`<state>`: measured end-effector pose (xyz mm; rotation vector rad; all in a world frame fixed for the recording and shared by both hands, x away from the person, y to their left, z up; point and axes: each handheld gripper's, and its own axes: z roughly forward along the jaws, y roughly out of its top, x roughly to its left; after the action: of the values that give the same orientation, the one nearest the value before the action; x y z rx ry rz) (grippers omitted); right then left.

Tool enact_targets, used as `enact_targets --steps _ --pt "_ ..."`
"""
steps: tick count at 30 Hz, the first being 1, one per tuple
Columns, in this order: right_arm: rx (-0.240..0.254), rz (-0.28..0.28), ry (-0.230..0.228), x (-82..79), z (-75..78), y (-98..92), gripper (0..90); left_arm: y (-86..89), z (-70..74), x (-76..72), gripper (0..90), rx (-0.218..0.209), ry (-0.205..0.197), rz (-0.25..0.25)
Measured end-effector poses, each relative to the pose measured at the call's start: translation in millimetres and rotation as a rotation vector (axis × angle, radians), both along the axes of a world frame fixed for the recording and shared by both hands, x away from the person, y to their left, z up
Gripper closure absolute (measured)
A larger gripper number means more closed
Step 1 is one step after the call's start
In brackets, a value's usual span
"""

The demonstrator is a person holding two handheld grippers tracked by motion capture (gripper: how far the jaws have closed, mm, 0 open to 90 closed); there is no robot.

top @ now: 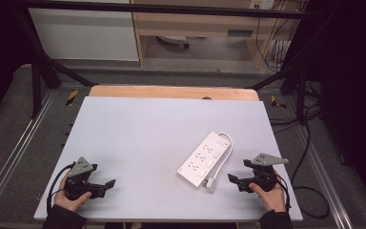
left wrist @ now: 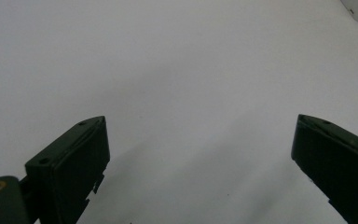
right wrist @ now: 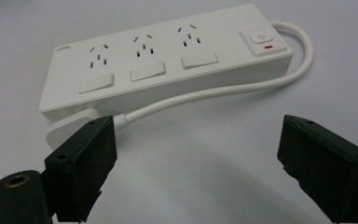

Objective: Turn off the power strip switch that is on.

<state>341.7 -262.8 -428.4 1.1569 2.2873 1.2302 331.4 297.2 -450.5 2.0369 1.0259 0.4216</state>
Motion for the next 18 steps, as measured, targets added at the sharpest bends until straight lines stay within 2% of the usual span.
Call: enact_targets --steps 18 --pt "-0.025 -0.037 -0.021 5.9 7.2 6.9 22.0 -0.1 -0.1 0.0 3.9 0.003 0.002 -0.003"
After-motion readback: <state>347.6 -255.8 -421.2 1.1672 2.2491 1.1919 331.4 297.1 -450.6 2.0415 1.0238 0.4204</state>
